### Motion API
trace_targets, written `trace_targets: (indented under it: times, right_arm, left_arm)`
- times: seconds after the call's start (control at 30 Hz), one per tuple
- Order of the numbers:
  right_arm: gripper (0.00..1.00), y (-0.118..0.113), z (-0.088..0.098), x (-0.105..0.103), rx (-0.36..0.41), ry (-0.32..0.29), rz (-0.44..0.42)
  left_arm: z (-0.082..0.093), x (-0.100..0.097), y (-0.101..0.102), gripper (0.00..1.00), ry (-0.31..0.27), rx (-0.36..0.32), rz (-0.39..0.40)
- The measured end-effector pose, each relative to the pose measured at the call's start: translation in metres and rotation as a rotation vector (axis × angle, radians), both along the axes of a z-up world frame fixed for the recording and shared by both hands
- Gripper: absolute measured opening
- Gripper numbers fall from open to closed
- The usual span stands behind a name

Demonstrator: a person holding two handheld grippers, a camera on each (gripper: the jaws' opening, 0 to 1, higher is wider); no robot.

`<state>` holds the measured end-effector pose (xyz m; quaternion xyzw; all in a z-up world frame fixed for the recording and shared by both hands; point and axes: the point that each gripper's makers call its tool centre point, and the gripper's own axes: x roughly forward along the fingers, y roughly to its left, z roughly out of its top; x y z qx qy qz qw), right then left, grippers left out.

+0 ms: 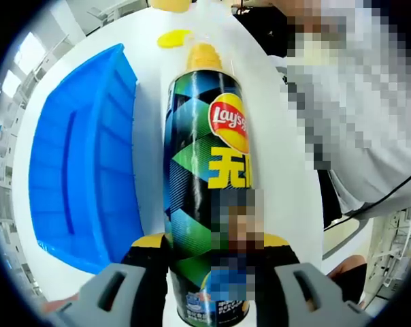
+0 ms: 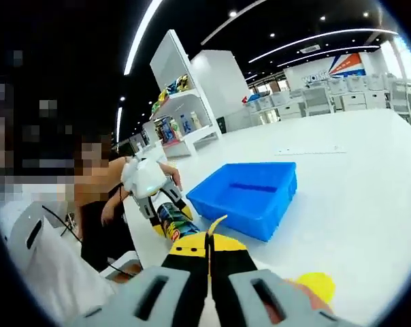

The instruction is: Open the lid of the chip container on the table, take out the chips, place them into the box in front of the container, and close the lid

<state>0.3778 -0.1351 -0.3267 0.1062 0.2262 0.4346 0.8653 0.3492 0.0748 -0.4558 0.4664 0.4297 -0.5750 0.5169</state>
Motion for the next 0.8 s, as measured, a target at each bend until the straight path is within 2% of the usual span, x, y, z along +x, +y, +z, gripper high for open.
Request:
trace_targets:
  times: [0.17, 0.33, 0.53, 0.7, 0.8]
  right_arm:
    - [0.01, 0.013, 0.015, 0.017, 0.015, -0.013, 0.007]
    - [0.01, 0.031, 0.031, 0.039, -0.006, -0.053, 0.004]
    - [0.01, 0.054, 0.034, 0.062, 0.031, -0.002, 0.012]
    - [0.01, 0.074, 0.027, 0.079, 0.037, 0.042, 0.023]
    - [0.01, 0.075, 0.023, 0.090, 0.035, 0.063, 0.020]
  left_arm:
    - [0.000, 0.000, -0.001, 0.49, 0.003, 0.001, 0.001]
    - [-0.001, -0.003, -0.003, 0.49, 0.004, 0.009, 0.001]
    - [0.000, -0.004, -0.001, 0.49, 0.001, 0.013, 0.002]
    - [0.000, -0.004, -0.001, 0.49, 0.001, 0.010, 0.002]
    - [0.000, -0.004, 0.000, 0.49, 0.000, 0.014, 0.002]
